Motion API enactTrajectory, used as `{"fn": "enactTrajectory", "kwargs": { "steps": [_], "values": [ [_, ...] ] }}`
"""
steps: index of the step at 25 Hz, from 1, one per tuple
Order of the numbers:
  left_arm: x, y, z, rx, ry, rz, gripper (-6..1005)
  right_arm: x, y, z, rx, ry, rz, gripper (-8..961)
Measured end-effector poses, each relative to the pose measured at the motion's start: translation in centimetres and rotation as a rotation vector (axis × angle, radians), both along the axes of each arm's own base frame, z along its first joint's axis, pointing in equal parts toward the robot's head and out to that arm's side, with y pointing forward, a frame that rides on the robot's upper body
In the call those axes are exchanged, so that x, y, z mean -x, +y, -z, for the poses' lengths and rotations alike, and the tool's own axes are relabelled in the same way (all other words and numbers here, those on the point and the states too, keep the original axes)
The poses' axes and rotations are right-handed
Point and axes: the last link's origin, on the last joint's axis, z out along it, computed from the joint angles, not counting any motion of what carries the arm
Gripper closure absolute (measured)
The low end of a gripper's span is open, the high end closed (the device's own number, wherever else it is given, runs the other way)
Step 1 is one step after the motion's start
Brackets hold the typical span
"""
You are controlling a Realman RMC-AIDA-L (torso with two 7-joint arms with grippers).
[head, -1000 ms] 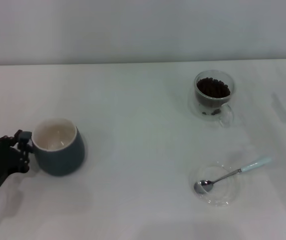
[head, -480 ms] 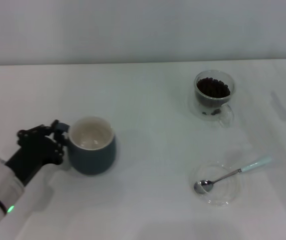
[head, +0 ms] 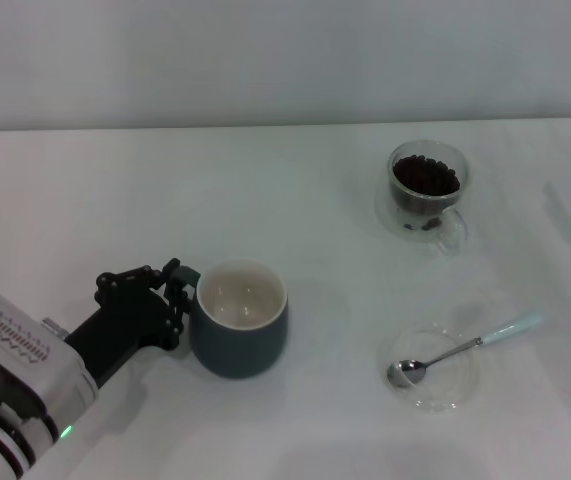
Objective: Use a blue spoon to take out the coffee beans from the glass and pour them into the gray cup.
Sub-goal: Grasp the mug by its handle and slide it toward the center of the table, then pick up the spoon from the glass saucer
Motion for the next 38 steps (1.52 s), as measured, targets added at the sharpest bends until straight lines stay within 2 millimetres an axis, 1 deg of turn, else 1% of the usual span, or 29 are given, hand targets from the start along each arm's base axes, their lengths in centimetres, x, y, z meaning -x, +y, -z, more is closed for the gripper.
{"fn": "enactTrajectory", "kwargs": {
  "steps": [2, 7, 11, 12, 18, 22, 23, 25, 27, 29, 31, 34, 35, 36, 38],
  "values": [
    [0.0, -0.3, 0.3, 0.018, 0.01, 0.015, 907, -0.1, -0.2, -0.1, -0.005, -0.001, -0.002, 272],
    [0.4, -1.3, 0.5, 0.02, -0.01, -0.011, 852, -0.2, -0.5, -0.2, -0.01, 0.0, -0.006, 275],
    [0.5, -1.6, 0.5, 0.018, -0.023, -0.021, 808, -0.3, -0.7, -0.3, -0.012, 0.002, -0.006, 278],
    [0.7, -2.1, 0.4, 0.014, -0.04, -0.033, 797, -0.3, -0.8, -0.3, -0.013, 0.003, -0.008, 278],
    [1.4, -3.5, 0.1, -0.004, -0.069, -0.053, 616, -0.4, -1.1, -0.3, -0.014, 0.013, -0.007, 282],
    [1.9, -4.5, -0.4, -0.036, -0.104, -0.064, 418, -1.0, -2.1, -0.6, -0.012, 0.091, 0.005, 284],
    [2.1, -4.8, -0.6, -0.05, -0.115, -0.074, 369, -1.2, -2.4, -0.7, -0.008, 0.128, 0.01, 285],
    [2.6, -5.3, -1.2, -0.092, -0.144, -0.102, 345, -1.7, -3.2, -1.1, 0.009, 0.219, 0.013, 286],
    [3.3, -6.2, -2.2, -0.161, -0.19, -0.138, 322, -2.5, -4.4, -1.6, 0.045, 0.353, 0.023, 287],
    [3.7, -6.9, -3.0, -0.217, -0.224, -0.16, 298, -3.0, -5.6, -1.7, 0.085, 0.451, 0.036, 288],
    [4.3, -7.7, -4.2, -0.3, -0.266, -0.187, 298, -3.6, -6.9, -1.6, 0.148, 0.551, 0.052, 289],
    [5.1, -8.2, -5.8, -0.402, -0.3, -0.225, 298, -3.7, -8.9, -0.3, 0.279, 0.68, 0.078, 291],
    [5.3, -8.3, -6.1, -0.424, -0.305, -0.233, 298, -3.5, -10.2, 1.4, 0.357, 0.746, 0.106, 292],
    [5.3, -8.3, -6.1, -0.424, -0.305, -0.233, 298, -3.5, -10.2, 1.4, 0.357, 0.746, 0.106, 292],
    [5.6, -8.3, -6.6, -0.457, -0.312, -0.245, 298, -3.4, -11.4, 3.2, 0.4, 0.794, 0.144, 294]
  ]
}}
